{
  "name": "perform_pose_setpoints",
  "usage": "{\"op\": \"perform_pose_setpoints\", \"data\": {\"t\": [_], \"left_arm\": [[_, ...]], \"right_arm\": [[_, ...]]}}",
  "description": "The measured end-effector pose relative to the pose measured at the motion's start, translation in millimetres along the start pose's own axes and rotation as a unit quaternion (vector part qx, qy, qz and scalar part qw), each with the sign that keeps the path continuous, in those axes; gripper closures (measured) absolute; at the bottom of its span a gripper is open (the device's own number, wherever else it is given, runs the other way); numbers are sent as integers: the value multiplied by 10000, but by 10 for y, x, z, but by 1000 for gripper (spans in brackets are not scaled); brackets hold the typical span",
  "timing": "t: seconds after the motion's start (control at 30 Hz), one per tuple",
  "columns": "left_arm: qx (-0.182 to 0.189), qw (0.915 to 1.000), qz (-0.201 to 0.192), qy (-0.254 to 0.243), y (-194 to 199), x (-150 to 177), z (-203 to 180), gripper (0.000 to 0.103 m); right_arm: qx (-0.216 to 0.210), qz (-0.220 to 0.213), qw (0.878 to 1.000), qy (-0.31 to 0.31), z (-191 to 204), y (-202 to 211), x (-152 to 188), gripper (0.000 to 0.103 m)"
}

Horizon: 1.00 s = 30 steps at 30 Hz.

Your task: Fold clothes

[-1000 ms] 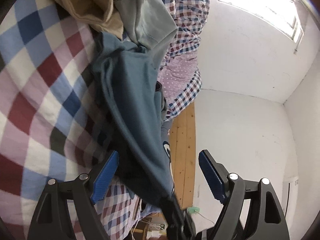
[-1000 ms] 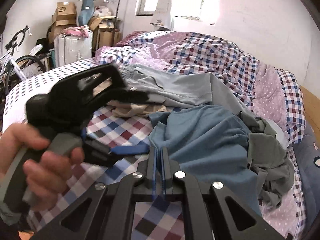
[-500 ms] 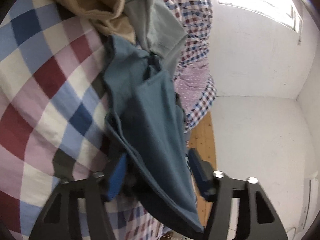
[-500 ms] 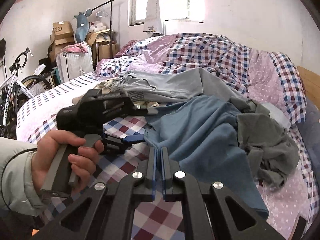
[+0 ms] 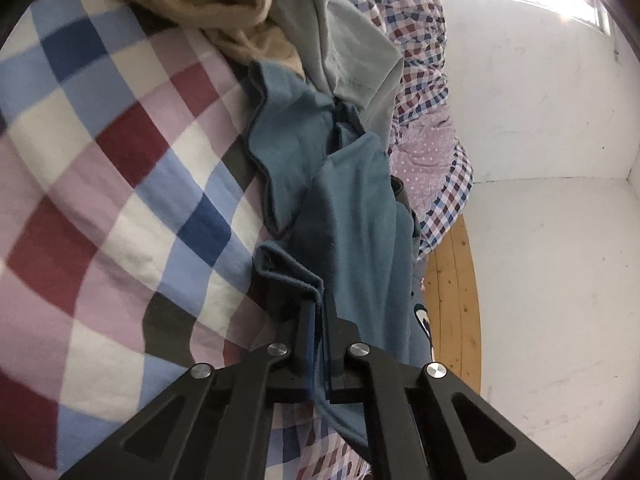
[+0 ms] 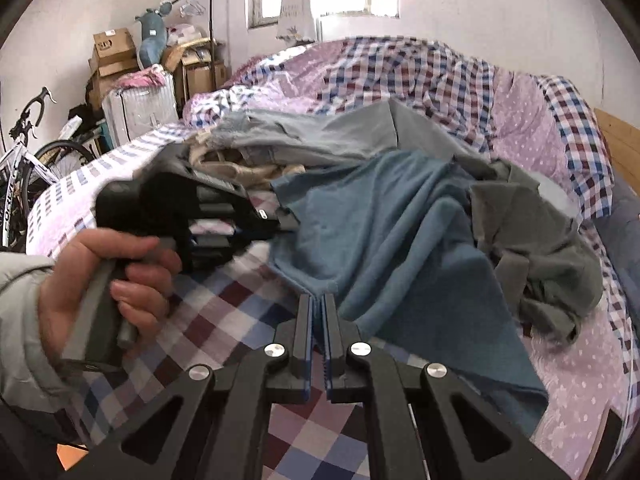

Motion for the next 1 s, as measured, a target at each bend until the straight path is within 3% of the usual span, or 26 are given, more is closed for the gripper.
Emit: {"op": "perform_pose_setpoints", "data": {"t": [0.13, 0.33, 0.43, 0.5, 0.73, 0.87, 1.0], "left_arm": [[35, 9989, -401, -231, 231, -91, -136, 103], [248, 9908, -1038, -830, 666, -202, -455, 103], [191, 9904, -940, -992, 757, -166, -462, 103], [40, 9913, -828, -1023, 755, -157, -385, 103], [-456, 9945, -513, -791, 689, -100, -70, 103], [-546, 9947, -342, -797, 704, -52, -8, 102], [-528, 9958, -261, -696, 738, -84, 37, 102]], "right_arm": [[70, 214, 9997, 60, 38, -160, 101, 98], [157, 336, 9990, 251, 205, -333, 171, 96], [198, 265, 9981, 514, 349, -377, 149, 80], [115, 141, 9983, 555, 428, -386, 109, 62], [7, -135, 9964, 833, 730, -578, -17, 60], [31, -76, 9919, 1265, 889, -803, 1, 60], [130, -37, 9913, 1306, 908, -979, -15, 60]]}}
Point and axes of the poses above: each gripper's, at about its wrist camera, not at the fingertips, and y roughly against the way its jaws point, z to its left, x to its underside, the point moved 3 cm from there along -y, roughly the way its jaws point, and after that the axes turned 12 degrees about -z, right-handed, at the moved point
